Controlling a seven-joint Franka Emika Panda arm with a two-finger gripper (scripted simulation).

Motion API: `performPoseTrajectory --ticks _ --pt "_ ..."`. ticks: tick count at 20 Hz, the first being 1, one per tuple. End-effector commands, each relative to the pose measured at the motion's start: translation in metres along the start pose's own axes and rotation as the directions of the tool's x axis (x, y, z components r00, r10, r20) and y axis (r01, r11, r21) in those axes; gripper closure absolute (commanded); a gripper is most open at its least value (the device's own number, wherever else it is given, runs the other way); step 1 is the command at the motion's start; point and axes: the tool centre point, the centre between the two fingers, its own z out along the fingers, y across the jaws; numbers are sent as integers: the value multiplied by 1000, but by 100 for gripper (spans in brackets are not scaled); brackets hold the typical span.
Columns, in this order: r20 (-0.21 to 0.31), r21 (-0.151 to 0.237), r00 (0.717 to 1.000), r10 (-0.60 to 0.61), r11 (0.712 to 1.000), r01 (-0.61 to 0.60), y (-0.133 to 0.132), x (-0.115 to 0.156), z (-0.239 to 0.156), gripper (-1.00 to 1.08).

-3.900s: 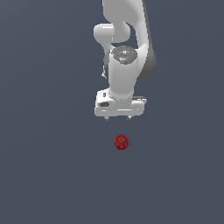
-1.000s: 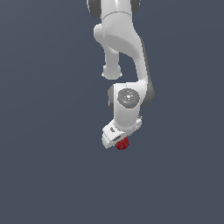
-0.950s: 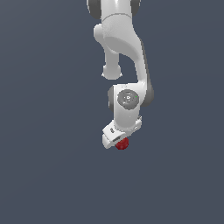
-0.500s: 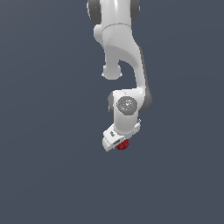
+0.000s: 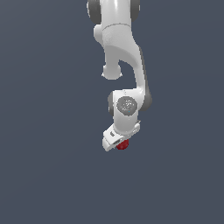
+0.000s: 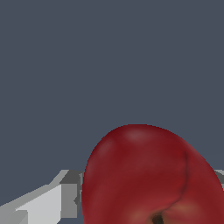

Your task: Pick up the object and move it to a goal position.

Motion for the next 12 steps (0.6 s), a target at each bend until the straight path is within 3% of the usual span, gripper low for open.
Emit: performPoseTrajectory --ticks 1,7,12 --pt "0 0 1000 0 1000 0 0 0 0 108" --pt "0 0 1000 0 1000 0 9 -11 -2 108" --pt "0 0 1000 0 1000 0 32 -37 -9 108"
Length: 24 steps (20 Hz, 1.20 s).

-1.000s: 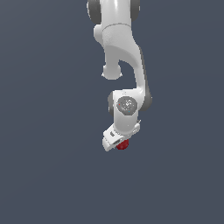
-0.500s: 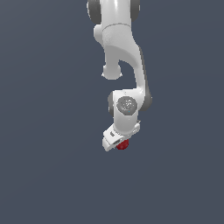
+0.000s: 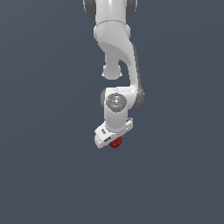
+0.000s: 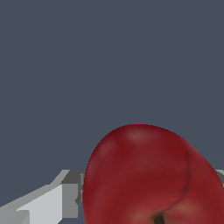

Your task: Pick up the object and move it to a goal position.

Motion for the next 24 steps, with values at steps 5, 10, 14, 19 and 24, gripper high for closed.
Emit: performPoseTrajectory --ticks 5,10,14,19,24 --pt "-2 -2 1000 2 1000 -2 45 -49 -13 108" --pt "-3 -2 1000 2 1000 -2 86 -95 -24 108" --pt "-3 -2 1000 2 1000 -2 114 -124 -32 108" --pt "-4 -2 1000 1 1000 -1 138 -149 -38 108" --pt "-4 -2 1000 1 1000 -1 149 -159 -41 108"
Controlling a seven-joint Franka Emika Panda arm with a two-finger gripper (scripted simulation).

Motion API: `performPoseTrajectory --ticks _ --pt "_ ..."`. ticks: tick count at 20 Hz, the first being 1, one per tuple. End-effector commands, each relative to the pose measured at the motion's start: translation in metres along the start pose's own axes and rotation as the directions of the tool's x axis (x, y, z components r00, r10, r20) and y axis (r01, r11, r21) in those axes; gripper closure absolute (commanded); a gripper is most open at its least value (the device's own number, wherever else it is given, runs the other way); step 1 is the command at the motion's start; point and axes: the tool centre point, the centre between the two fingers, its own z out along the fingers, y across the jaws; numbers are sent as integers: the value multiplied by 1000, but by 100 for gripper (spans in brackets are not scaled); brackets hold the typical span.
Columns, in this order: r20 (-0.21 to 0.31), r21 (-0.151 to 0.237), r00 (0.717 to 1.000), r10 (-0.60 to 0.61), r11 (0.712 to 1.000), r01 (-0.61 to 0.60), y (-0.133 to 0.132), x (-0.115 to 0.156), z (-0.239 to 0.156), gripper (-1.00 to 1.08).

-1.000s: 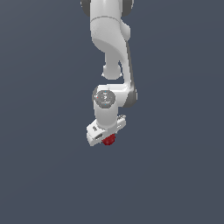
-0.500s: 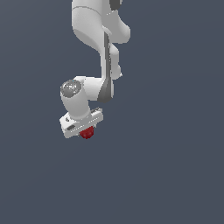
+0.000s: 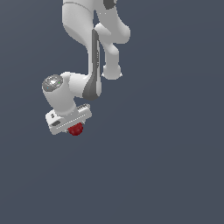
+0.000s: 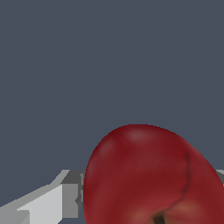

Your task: Pick up the object and move it to a goal position.

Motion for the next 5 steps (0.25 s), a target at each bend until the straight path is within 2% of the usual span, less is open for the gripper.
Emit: performPoseTrajectory --ticks 1,5 --pt "-2 -2 1000 -2 1000 2 3 -1 -2 108" --pt "-2 -2 1000 -2 1000 2 2 1 -2 108"
